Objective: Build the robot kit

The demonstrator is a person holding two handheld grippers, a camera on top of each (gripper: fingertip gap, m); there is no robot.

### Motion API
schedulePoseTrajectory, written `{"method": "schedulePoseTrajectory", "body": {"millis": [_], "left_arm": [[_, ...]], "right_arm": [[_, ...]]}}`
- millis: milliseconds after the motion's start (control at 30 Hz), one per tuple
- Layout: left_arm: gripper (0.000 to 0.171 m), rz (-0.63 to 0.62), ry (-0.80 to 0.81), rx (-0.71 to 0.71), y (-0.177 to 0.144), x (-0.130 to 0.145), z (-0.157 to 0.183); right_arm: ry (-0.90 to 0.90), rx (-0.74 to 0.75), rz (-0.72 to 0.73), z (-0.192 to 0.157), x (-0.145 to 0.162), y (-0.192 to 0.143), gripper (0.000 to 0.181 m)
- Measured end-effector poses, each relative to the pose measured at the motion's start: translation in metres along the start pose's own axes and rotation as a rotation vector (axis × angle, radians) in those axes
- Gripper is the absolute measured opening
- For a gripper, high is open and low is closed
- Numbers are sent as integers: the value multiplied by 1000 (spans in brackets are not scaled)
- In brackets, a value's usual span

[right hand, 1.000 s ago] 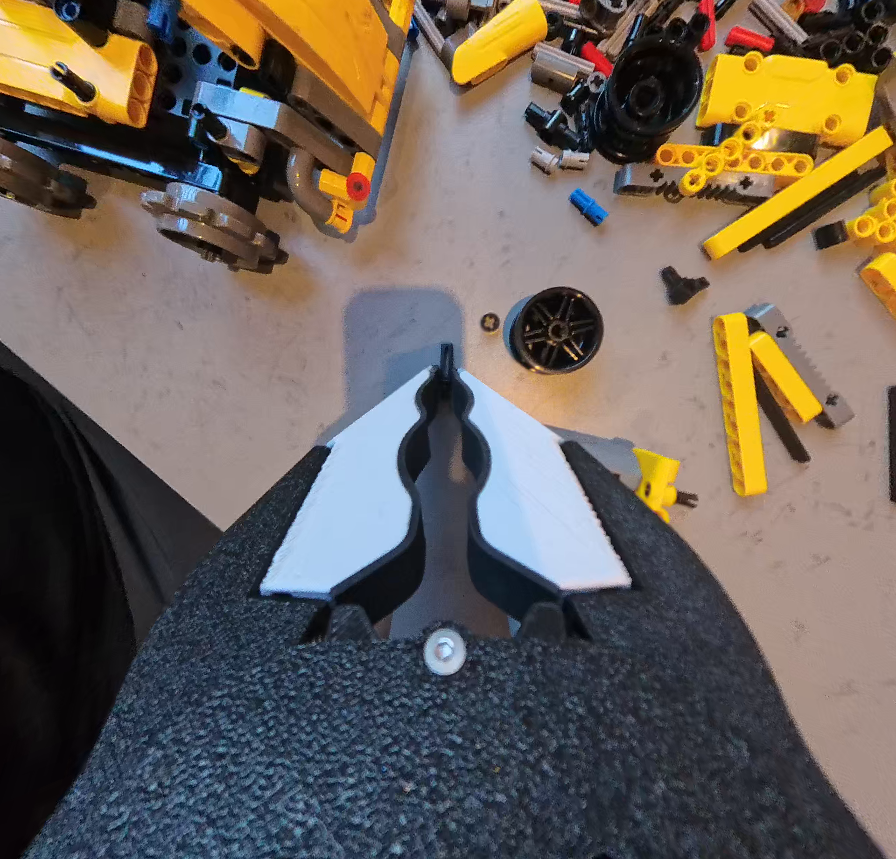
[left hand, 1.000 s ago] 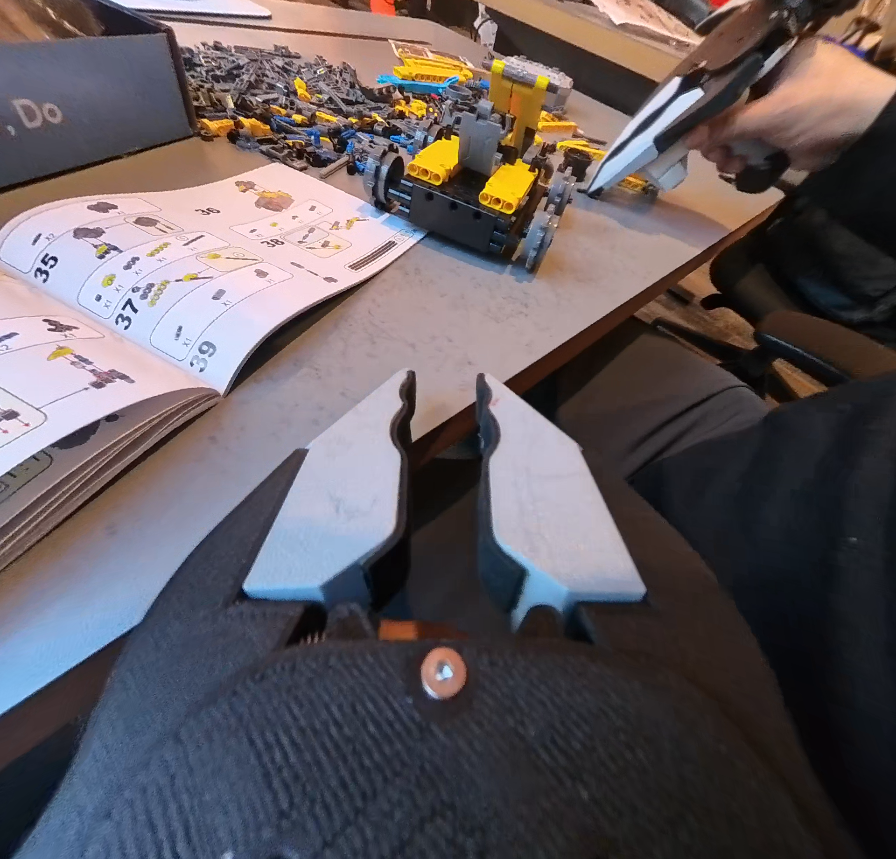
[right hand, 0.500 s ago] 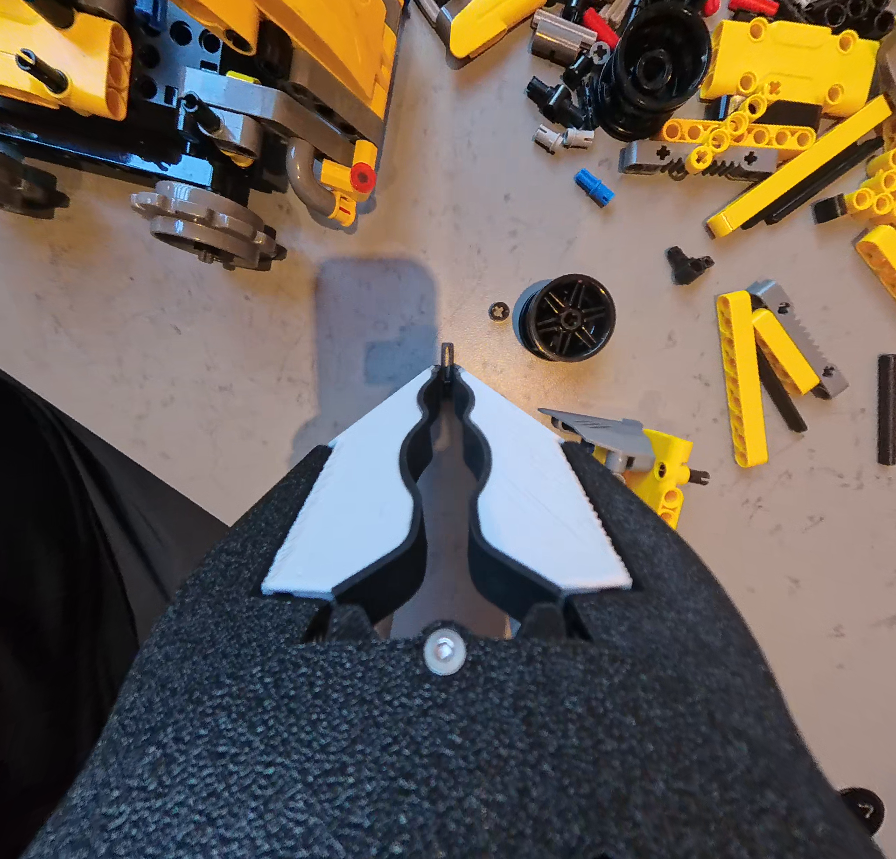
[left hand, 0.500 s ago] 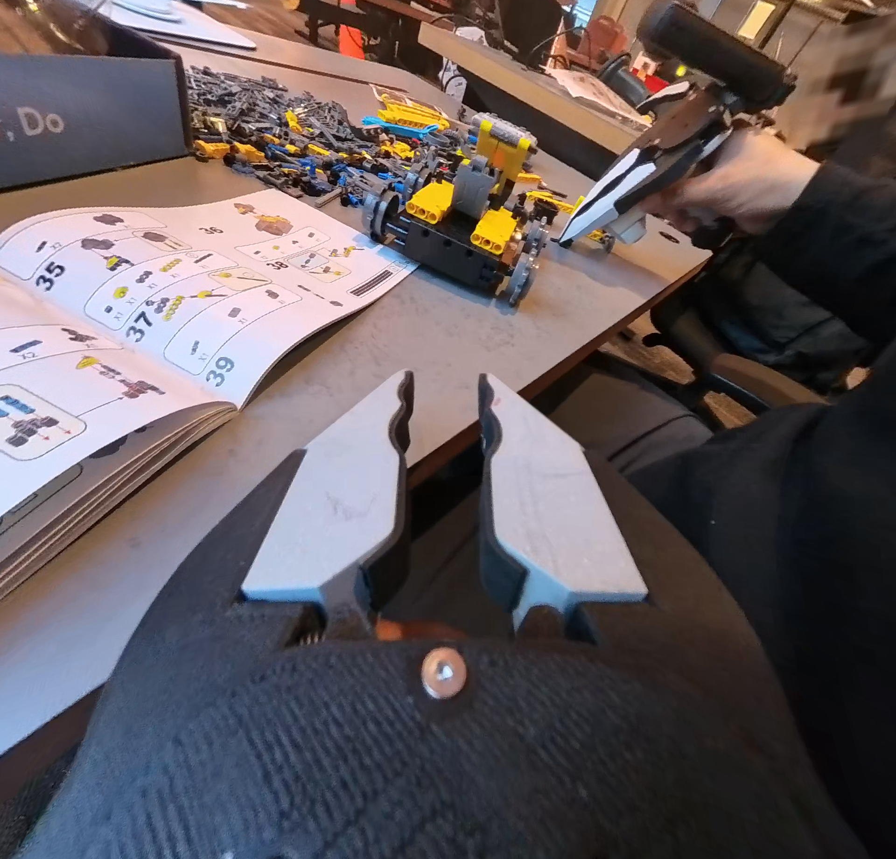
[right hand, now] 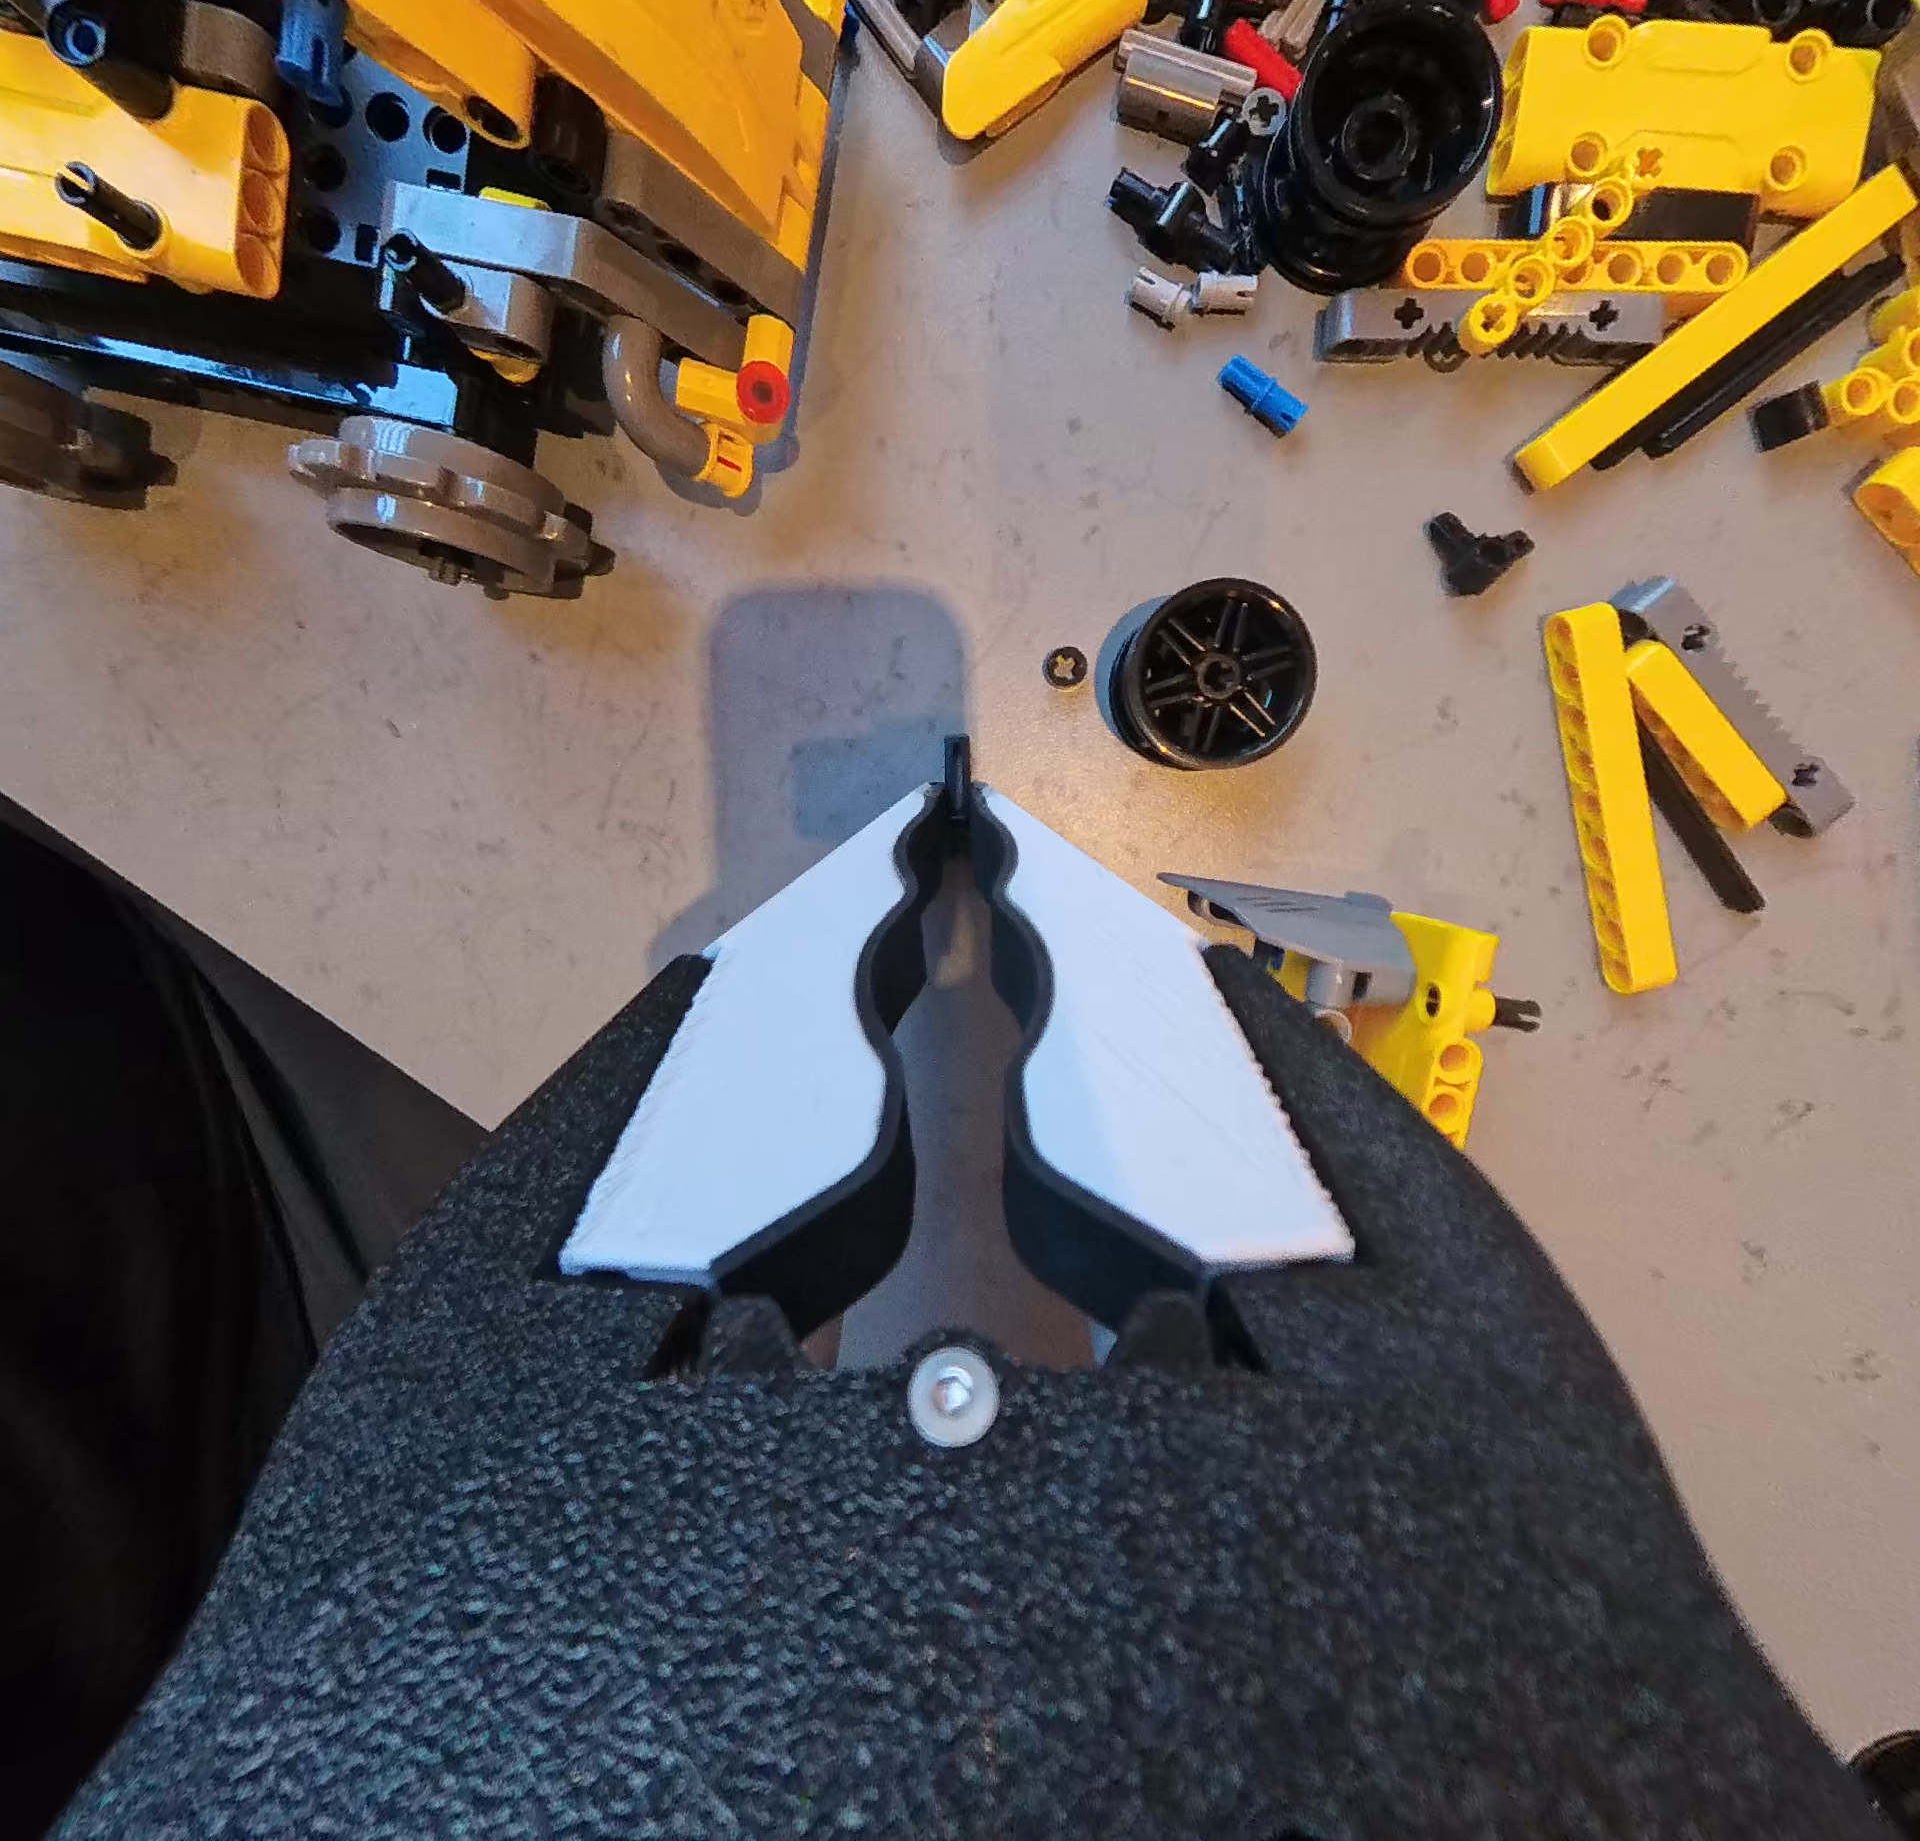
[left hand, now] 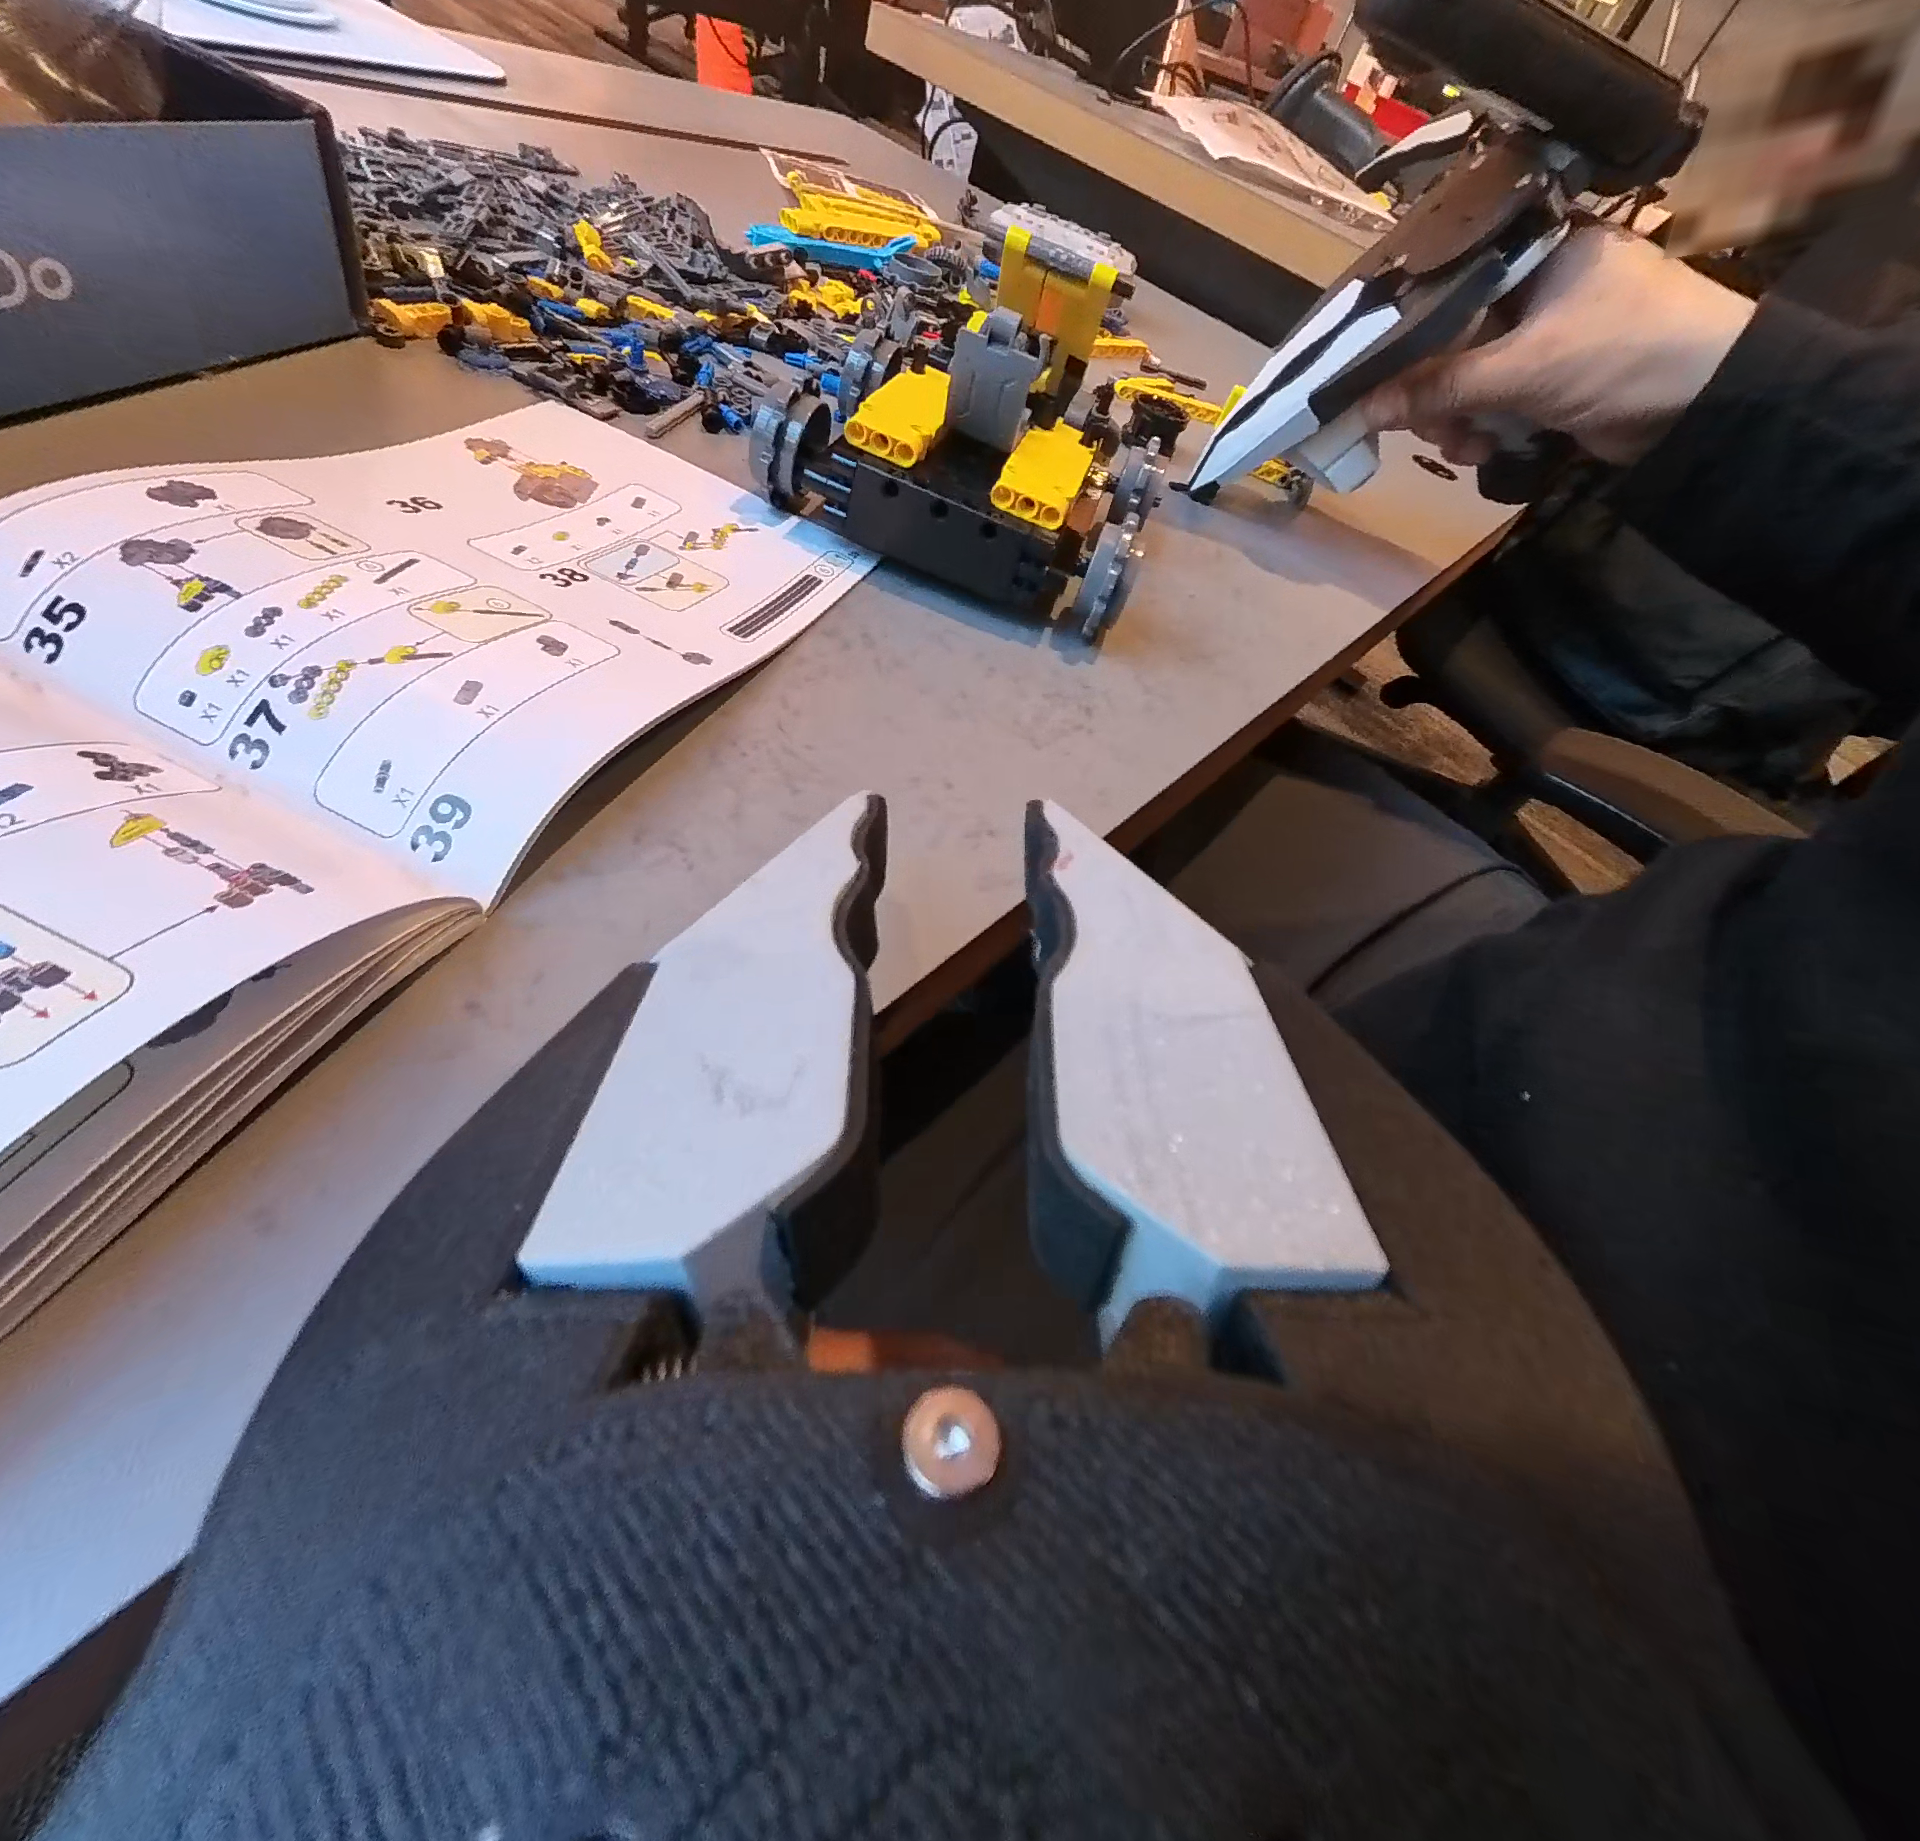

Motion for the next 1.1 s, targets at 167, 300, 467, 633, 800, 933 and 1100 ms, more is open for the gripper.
{"method": "schedulePoseTrajectory", "body": {"millis": [167, 300, 467, 633, 800, 933, 1100], "left_arm": [[26, -26, 6, 5, 4, 2, 1], [26, -28, 13, 0, 4, 2, 2], [26, -34, 23, -5, 5, 3, 4], [26, -38, 23, -5, 6, 4, 4], [26, -39, 18, -4, 6, 4, 3], [26, -39, 18, -3, 6, 4, 3], [26, -41, 22, -3, 6, 5, 3]], "right_arm": [[5, 18, -2, -2, 2, 0, 4], [-4, 30, -4, -5, 5, -1, 4], [-14, 29, -16, -9, 8, -2, 4], [-3, 17, -5, -9, 8, -2, 4], [5, 7, 6, -9, 8, -2, 4], [6, 5, 9, -9, 7, -2, 4], [9, 6, 20, -8, 7, -2, 4]]}}
Point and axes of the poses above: each gripper's, where its closed fingertips meet, y out along the fingers, x out of its underside, z = x × y across the jaws, the point moved 3 cm from there along -y, back along the fingers, and after that the axes turned 15 degrees about -z, right-handed, at the moved point
